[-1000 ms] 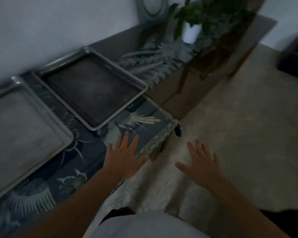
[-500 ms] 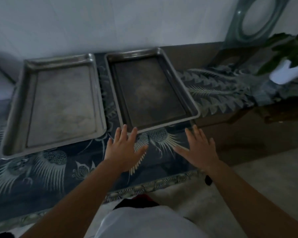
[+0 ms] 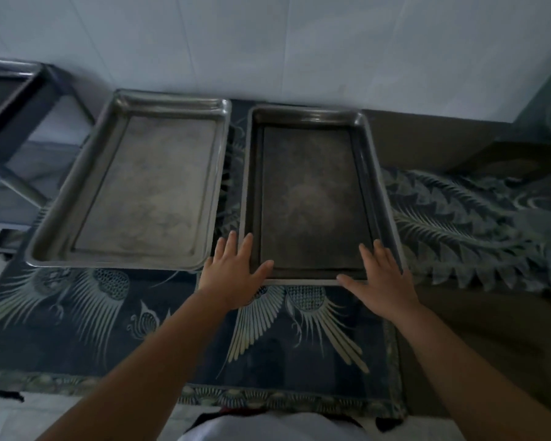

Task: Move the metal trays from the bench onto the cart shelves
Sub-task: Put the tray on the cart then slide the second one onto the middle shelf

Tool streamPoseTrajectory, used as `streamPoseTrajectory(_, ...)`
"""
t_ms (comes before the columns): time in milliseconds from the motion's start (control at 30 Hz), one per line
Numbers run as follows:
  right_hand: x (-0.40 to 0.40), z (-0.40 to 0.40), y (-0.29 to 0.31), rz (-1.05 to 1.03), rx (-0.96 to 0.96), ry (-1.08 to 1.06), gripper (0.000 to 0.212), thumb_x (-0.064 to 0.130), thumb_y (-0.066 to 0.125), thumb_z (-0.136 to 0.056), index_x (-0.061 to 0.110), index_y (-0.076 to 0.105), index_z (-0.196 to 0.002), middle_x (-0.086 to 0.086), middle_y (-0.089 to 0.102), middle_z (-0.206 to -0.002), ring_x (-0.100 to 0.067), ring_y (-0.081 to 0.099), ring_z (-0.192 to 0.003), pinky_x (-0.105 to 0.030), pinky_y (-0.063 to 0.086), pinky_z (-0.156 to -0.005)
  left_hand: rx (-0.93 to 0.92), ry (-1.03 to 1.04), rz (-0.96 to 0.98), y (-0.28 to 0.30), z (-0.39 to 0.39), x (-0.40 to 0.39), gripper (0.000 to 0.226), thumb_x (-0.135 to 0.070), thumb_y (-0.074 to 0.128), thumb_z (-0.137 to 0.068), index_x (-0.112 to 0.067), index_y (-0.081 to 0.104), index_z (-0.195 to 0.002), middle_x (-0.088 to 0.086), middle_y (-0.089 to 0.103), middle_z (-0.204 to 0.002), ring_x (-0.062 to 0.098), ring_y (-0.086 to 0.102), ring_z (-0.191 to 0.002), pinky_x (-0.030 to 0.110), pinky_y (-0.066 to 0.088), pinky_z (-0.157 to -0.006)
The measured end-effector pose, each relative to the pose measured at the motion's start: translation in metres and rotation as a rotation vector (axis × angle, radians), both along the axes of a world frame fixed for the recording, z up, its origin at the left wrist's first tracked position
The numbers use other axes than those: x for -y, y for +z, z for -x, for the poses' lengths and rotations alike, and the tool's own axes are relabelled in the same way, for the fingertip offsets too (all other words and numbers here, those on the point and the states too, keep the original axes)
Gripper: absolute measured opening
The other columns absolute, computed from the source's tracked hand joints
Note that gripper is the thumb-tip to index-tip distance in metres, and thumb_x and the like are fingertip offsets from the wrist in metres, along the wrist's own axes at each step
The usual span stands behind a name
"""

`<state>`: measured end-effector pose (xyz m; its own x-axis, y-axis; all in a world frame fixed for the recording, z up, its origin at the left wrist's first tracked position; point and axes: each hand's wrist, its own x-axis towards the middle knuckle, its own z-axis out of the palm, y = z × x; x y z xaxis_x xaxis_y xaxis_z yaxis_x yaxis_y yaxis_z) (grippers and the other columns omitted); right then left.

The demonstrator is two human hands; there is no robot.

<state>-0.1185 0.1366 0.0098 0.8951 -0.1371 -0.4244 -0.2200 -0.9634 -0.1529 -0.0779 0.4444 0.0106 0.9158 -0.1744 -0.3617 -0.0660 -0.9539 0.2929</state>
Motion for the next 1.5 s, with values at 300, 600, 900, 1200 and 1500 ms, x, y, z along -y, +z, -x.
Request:
streamPoseTrajectory(300, 0.077, -0.092, -0.035, -0.036, 0.089, -0.061, 0.097, 0.081, 0.039, -0.083, 0.031, 0.001, -0.157, -0.002, -0.016, -0.166, -0.031, 0.003, -0.151, -0.053, 0.021, -0.116, -0.066, 0.294, 0.25, -0.028, -0.068, 0.027, 0.084, -0.061, 0.048, -0.095, -0.017, 0.016, -0.159, 0.013, 0.024, -0.163, 0.031, 0.025, -0.148, 0.049, 0.03, -0.117)
streamPoseTrajectory(600, 0.104, -0.15, -0.073, -0.576, 0.373, -0.751, 0.04, 0.04, 0.053, -0.098, 0.011, 0.058, -0.125, -0.01, 0.064, -0.113, -0.033, 0.059, -0.106, -0.037, 0.044, -0.085, -0.02, 0.679, 0.459, -0.067, -0.138, 0.025, 0.045, -0.04, 0.043, -0.105, -0.008, 0.056, -0.134, 0.014, 0.064, -0.121, 0.031, 0.059, -0.108, 0.032, 0.038, -0.081)
streamPoseTrajectory(900, 0.113, -0.161, -0.087, -0.822, 0.246, -0.894, 0.021, 0.036, 0.051, -0.098, 0.022, 0.061, -0.086, -0.022, 0.062, -0.114, -0.023, 0.058, -0.086, -0.036, 0.047, -0.079, 0.001, 0.82, 0.551, -0.086, -0.144, 0.025, 0.044, -0.041, 0.045, -0.103, -0.003, 0.066, -0.095, 0.016, 0.064, -0.087, 0.034, 0.061, -0.084, 0.04, 0.044, -0.072)
streamPoseTrajectory(1200, 0.114, -0.161, -0.07, -1.053, 0.17, -0.973, 0.029, 0.028, 0.056, -0.096, 0.009, 0.065, -0.116, -0.019, 0.066, -0.115, -0.039, 0.063, -0.108, -0.061, 0.048, -0.097, -0.091, 0.935, 0.586, -0.073, -0.143, 0.03, 0.052, -0.05, 0.053, -0.097, -0.004, 0.073, -0.089, 0.018, 0.069, -0.085, 0.036, 0.065, -0.082, 0.041, 0.05, -0.072)
streamPoseTrajectory(1500, 0.119, -0.086, -0.037, -1.114, 0.13, -0.959, 0.022, 0.027, 0.056, -0.096, 0.012, 0.072, -0.091, -0.016, 0.075, -0.091, -0.029, 0.073, -0.077, -0.037, 0.055, -0.063, 0.001, 1.014, 0.675, -0.042, -0.043, 0.018, 0.051, -0.053, 0.054, -0.095, -0.013, 0.069, -0.067, -0.001, 0.062, -0.055, 0.018, 0.059, -0.056, 0.03, 0.043, -0.056)
